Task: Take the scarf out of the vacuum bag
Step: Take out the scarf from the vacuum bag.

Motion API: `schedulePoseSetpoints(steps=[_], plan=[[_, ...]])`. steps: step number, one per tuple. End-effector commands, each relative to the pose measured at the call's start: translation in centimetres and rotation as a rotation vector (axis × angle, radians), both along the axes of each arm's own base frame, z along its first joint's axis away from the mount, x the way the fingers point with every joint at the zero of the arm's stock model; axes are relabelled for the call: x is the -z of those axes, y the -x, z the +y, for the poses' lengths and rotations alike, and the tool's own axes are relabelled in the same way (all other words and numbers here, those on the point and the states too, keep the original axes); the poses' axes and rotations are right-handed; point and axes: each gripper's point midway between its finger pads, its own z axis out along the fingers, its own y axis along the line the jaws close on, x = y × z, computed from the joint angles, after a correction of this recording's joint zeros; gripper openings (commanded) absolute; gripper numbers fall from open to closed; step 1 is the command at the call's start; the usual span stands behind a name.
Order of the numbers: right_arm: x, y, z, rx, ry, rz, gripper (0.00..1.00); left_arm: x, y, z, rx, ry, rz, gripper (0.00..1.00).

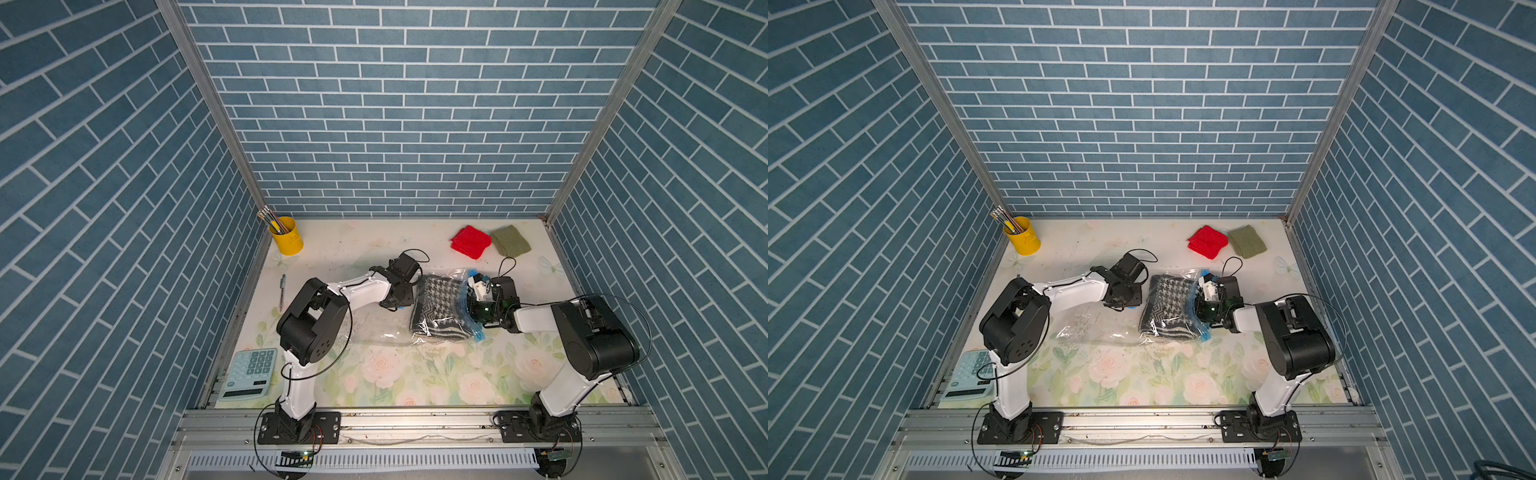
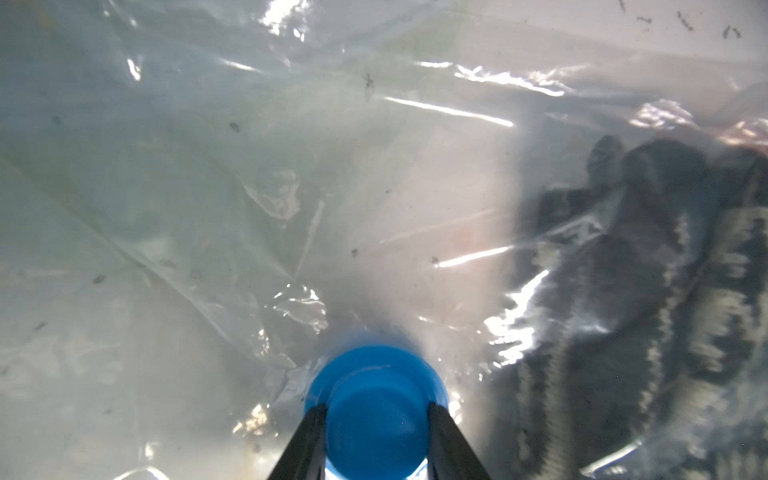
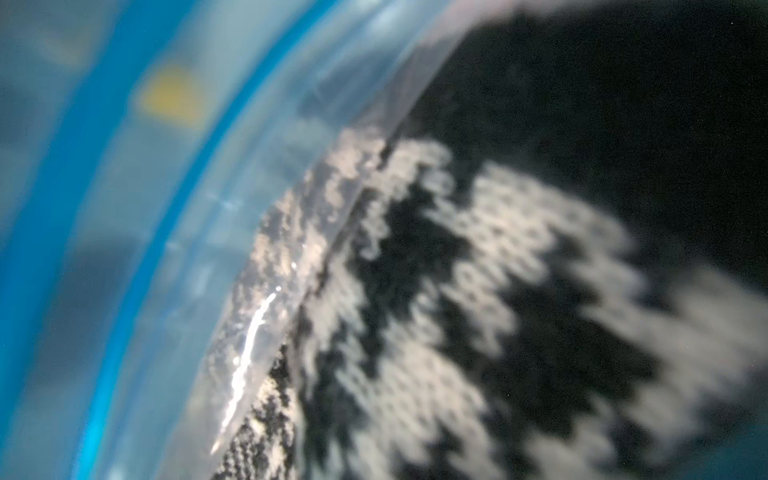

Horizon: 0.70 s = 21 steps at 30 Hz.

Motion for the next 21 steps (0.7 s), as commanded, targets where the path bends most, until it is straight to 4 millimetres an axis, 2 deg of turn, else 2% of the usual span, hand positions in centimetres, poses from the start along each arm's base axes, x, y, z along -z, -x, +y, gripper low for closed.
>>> schedulePoseSetpoints(steps=[1,7,21], plan=[[1.7,1.1,-1.0,0.006,0.058,0.037,0.0,2.2,1.4,0.7,0.011,-0.035,0.063,0.15],[1.3,0.9,-2.1,0.046,0.043,0.028,0.0,2.5,1.6,0.8,0.013,-0.043,0.07,0.0],[-0.7,0.7,-3.4,0.099,-0.021,-0.016,0.0,2.4,2.0,1.4,-0.009,-0.038,0.067,0.0]])
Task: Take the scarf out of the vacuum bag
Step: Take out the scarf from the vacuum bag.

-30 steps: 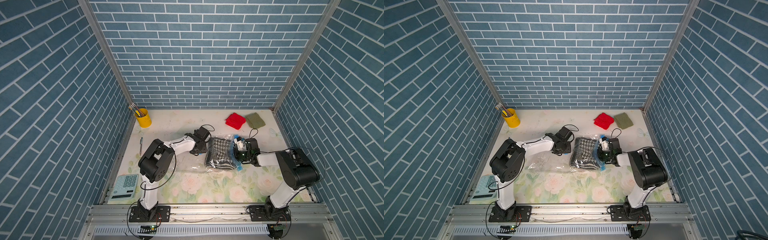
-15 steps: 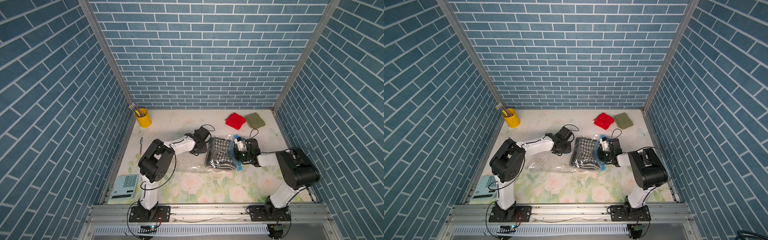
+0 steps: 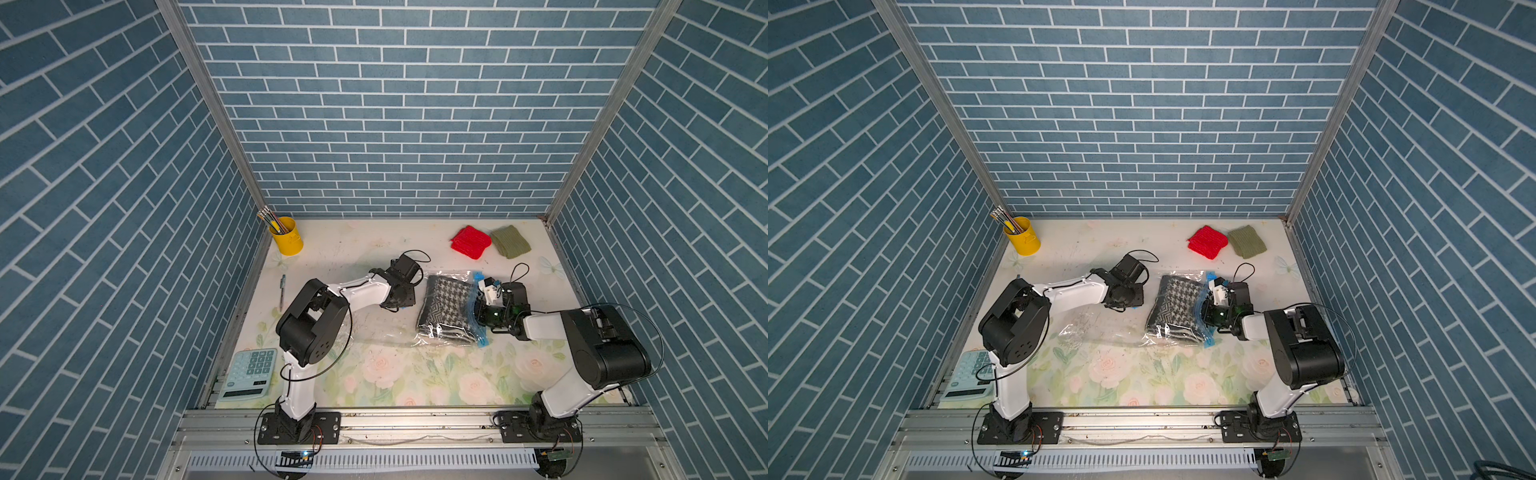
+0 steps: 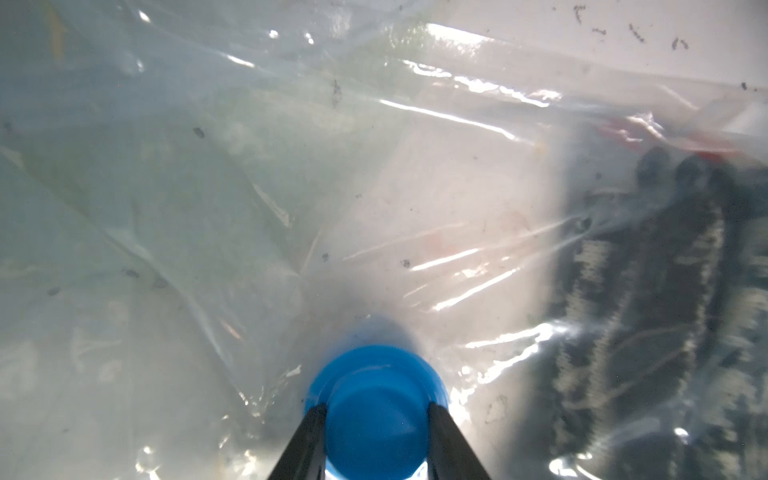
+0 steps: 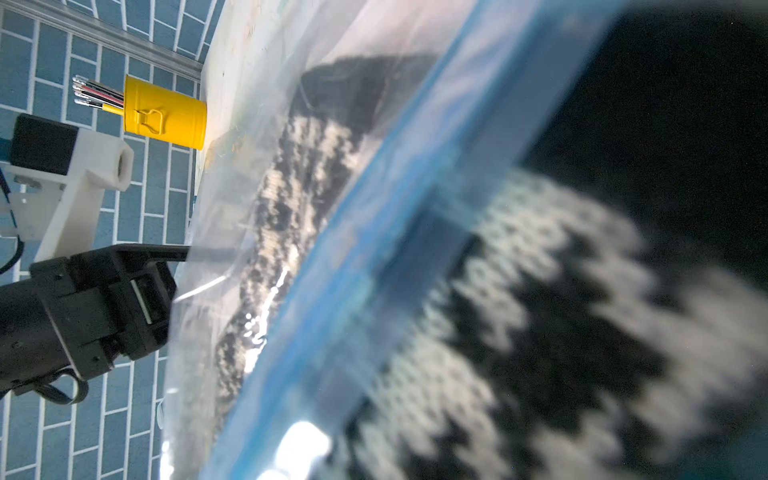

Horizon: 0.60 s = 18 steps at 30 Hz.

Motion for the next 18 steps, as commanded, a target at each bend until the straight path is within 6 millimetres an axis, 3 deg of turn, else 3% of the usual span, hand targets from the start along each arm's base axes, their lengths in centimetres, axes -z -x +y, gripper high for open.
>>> schedulePoseSetpoints(steps=[1,11,18], plan=[[-0.2,0.0,-0.7,0.027,0.003,-0.002,0.0,2.5,2.2,2.2,-0.017,-0.079,0.09,0.0],[0.8,0.7,1.1,-0.069,0.037,0.026,0.0,1.6,3.0,3.5,-0.068,-0.068,0.076,0.0],[0.3,0.8,2.0,-0.095,0.045,0.017,0.0,1.5,3.1,4.4,-0.097,-0.056,0.072,0.0]])
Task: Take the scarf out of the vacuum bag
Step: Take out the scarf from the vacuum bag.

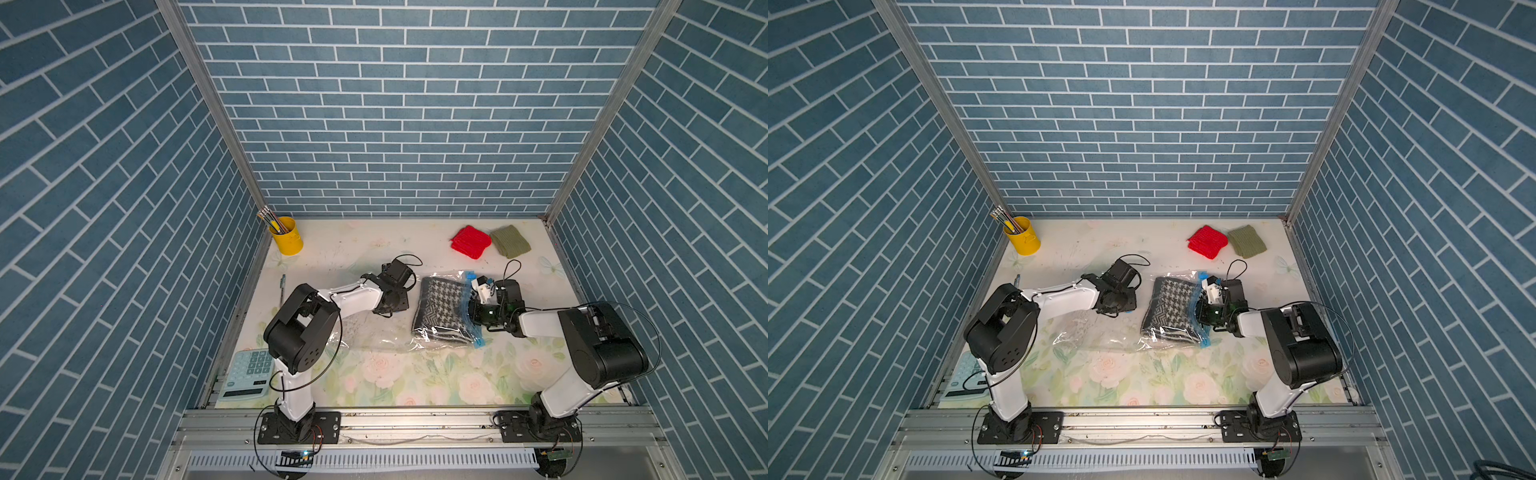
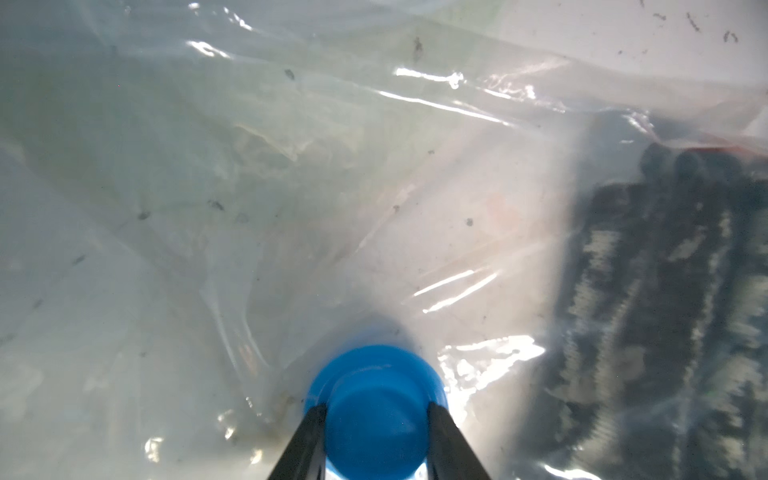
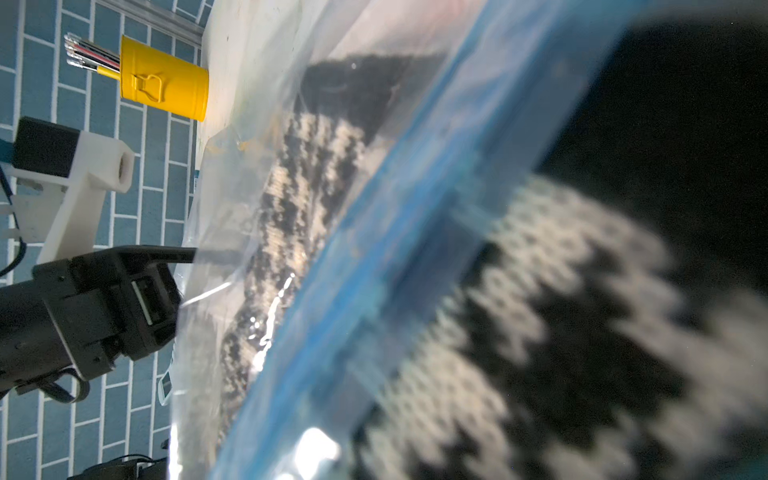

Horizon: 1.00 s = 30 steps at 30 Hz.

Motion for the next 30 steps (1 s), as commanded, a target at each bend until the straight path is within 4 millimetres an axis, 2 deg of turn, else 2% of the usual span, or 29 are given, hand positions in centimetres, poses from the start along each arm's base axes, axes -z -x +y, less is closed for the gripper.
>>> schedulePoseSetpoints(steps=[1,30], plan=[[0.6,0.2,-0.3,-0.014,0.038,0.006,0.0,1.6,1.4,2.0,-0.031,-0.062,0.064,0.0],[0.8,-0.7,-5.5,0.184,0.1,0.005,0.0,2.2,1.6,2.2,-0.038,-0.069,0.07,0.0]])
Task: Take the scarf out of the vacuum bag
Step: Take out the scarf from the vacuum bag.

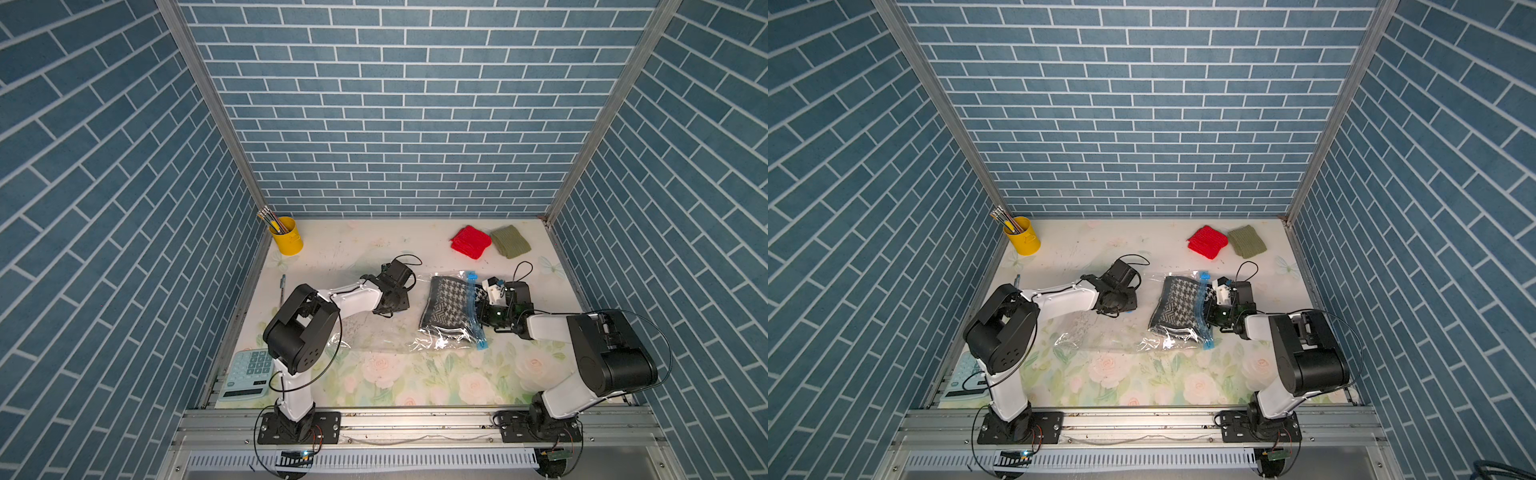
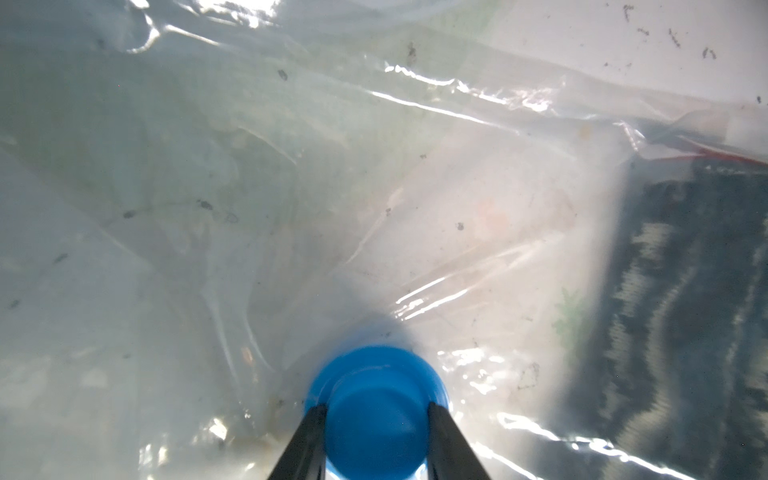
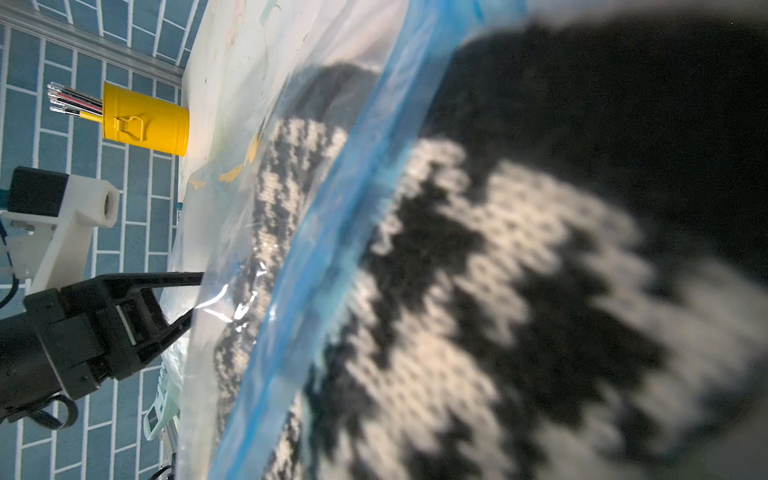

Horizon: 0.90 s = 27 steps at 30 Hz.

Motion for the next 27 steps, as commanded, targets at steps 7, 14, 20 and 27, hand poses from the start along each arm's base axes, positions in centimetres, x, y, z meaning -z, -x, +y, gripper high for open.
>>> schedulePoseSetpoints(steps=[7,14,20,27], plan=[[0.6,-0.2,-3.1,0.094,0.072,0.006,0.0,2.3,1.7,2.7,-0.03,-0.096,0.075,0.0],[0.6,0.0,-2.1,0.033,0.052,0.012,0.0,1.9,1.7,2.8,-0.043,-0.096,0.068,0.0],[0.8,0.5,-0.4,-0.039,0.052,0.015,0.0,1.4,1.6,3.2,-0.059,-0.091,0.057,0.0],[0.8,0.5,0.6,-0.059,0.049,0.009,0.0,1.1,1.7,3.5,-0.07,-0.094,0.054,0.0]])
